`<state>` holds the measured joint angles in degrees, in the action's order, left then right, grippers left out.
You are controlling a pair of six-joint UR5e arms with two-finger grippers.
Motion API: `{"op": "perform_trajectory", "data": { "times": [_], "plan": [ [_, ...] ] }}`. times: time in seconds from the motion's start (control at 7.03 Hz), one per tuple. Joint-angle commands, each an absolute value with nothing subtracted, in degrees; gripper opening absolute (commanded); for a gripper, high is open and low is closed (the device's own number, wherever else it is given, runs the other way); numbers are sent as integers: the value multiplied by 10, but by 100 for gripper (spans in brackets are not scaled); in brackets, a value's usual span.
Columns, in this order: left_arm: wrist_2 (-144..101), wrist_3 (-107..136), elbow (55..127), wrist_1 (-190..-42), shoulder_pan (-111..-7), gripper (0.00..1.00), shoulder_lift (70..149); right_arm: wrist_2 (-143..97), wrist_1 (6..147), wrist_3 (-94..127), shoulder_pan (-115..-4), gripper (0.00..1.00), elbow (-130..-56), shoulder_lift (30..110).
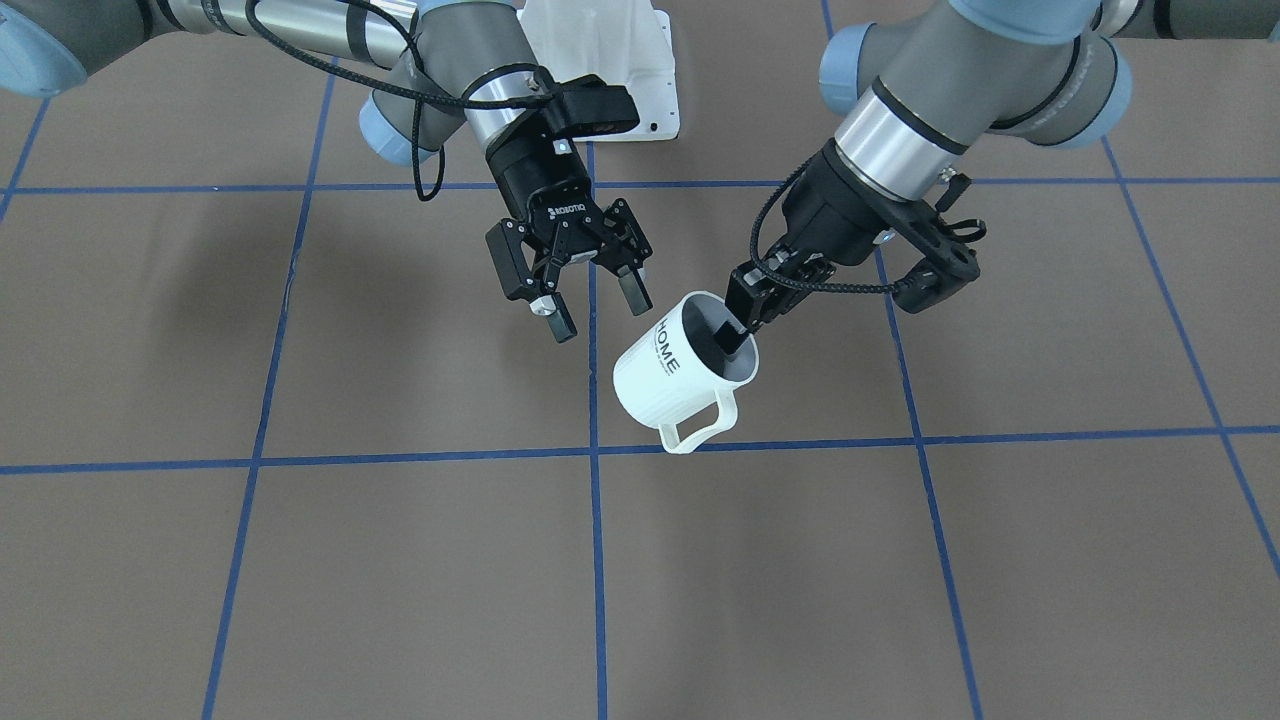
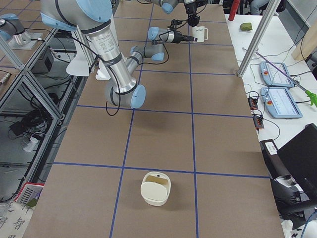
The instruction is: Left arm hands cup to right arm to dump lemon
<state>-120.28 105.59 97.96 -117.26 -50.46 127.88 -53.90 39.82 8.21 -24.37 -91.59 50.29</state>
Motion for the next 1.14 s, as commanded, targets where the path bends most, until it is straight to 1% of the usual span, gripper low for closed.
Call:
{"op": "perform_trajectory", "data": {
  "times": [0.0, 0.43, 1.0],
  "plan": [
    [-1205, 1056, 983, -1172, -492, 0, 1281, -529, 399, 79, -242, 97, -916, 503],
    [-1208, 1084, 1008, -1172, -477, 0, 1281, -523, 398, 78, -240, 97, -916, 504],
    [-1208, 1091, 1013, -1172, -470, 0, 1283, -522, 397, 78, -235, 97, -918, 508]
  ]
}}
